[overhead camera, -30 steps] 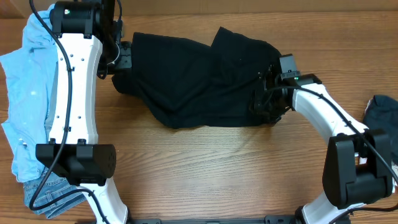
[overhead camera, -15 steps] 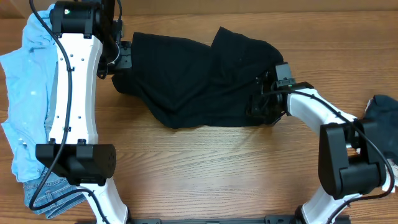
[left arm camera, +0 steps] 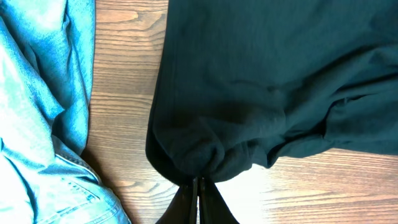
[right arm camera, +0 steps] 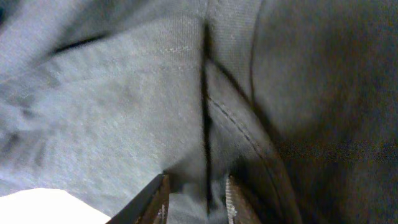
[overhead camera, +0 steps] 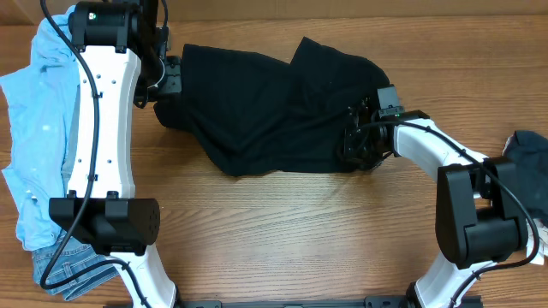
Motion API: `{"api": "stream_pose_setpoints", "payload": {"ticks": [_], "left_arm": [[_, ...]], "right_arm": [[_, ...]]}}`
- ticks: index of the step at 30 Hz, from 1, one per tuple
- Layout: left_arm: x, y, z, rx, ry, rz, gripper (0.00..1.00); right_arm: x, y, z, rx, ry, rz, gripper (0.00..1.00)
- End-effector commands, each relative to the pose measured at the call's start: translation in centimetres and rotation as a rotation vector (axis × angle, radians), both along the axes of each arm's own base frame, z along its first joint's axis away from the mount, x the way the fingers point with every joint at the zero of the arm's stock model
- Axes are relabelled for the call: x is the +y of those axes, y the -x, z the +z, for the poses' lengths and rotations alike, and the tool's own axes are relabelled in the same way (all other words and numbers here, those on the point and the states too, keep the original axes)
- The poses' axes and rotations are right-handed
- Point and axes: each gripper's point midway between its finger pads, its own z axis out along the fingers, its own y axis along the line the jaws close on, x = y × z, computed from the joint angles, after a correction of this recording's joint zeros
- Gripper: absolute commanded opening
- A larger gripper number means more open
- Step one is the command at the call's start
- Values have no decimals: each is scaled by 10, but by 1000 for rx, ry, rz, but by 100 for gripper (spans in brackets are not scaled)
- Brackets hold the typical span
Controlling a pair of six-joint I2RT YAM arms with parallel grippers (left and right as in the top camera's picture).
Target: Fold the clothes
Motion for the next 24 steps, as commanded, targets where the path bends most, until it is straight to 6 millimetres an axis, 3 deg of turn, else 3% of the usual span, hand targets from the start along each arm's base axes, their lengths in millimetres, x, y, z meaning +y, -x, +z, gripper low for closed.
{"api": "stream_pose_setpoints", "payload": {"ticks": [1,17,24], "left_arm": [[0,-2,-4,11,-8,-13,4],[0,-2,-4,11,-8,-14,4],[0,-2,-4,10,-8,-14,4]], "right_arm": [[-6,-15,21,-53,47,-7,35],[12,-9,26,-40,-20,31,34],[9,-12,24,-50,2,24,34]]}}
